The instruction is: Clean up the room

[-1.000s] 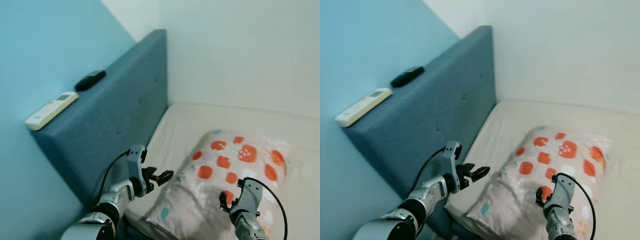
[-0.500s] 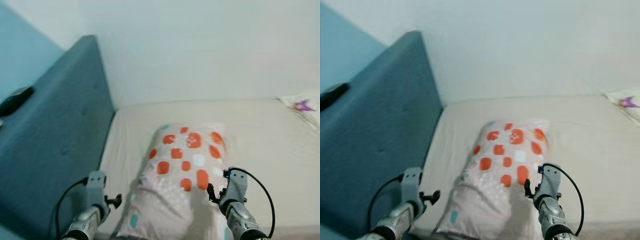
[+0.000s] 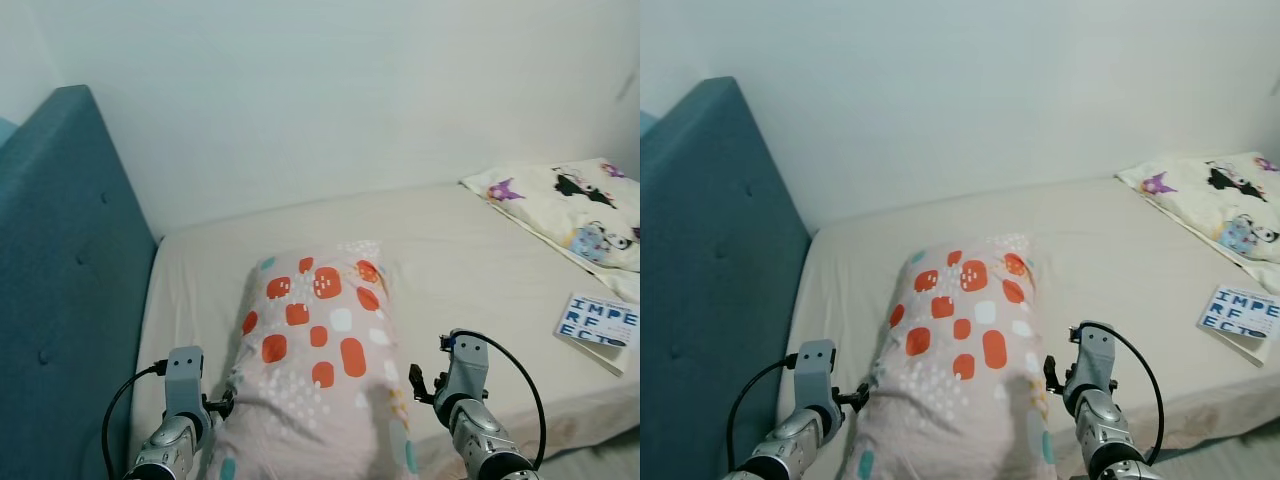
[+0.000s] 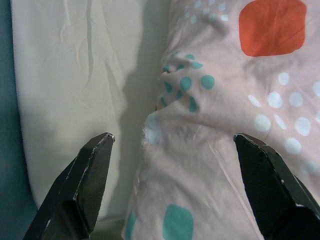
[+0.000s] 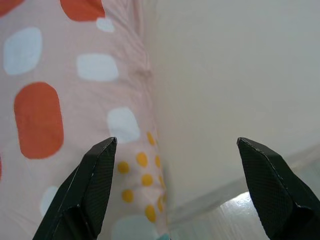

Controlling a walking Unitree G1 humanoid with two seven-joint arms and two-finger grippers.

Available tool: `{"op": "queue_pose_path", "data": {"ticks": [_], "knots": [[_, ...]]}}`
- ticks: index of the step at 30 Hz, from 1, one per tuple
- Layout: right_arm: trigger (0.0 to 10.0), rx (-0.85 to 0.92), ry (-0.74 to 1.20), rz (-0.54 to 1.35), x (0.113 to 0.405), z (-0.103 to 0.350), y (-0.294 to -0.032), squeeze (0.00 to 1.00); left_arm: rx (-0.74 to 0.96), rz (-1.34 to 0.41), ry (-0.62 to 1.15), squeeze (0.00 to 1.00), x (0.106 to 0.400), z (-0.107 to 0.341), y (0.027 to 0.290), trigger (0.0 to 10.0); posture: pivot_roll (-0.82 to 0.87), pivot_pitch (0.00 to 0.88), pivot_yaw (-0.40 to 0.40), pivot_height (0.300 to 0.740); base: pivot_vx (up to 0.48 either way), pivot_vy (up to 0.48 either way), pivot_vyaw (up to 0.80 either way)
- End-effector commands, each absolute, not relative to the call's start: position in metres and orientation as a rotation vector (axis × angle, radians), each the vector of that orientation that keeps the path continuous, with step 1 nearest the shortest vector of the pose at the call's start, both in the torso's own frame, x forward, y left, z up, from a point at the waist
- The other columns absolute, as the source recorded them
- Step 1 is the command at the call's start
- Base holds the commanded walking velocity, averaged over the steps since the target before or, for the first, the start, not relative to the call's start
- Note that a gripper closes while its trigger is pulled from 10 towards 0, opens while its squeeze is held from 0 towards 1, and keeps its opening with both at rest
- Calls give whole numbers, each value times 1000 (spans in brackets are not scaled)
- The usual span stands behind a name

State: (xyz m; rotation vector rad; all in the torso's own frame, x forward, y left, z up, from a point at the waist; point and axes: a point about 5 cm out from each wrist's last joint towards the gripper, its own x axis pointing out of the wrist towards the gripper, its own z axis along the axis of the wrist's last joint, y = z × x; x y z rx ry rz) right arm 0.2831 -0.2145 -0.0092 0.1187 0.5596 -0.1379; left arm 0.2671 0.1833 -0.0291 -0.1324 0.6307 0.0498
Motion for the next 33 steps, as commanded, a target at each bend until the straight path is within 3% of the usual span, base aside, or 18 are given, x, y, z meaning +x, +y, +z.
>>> {"op": "queue_pose_path", "data": {"ticks": [1,21,33], "knots": [[10000,122,596,-128,279,-14,-214,0,-126,48,643,0,266,-31,180,10000,-152,14,23,739,0,0,-750],[10000,99,656,-107,273,-22,-210,0,-174,59,680,0,257,-39,176,10000,-143,0,27,739,0,0,-734],[10000,117,647,-106,272,-22,-209,0,-289,48,673,0,261,-36,167,10000,-144,0,34,739,0,0,0]]}}
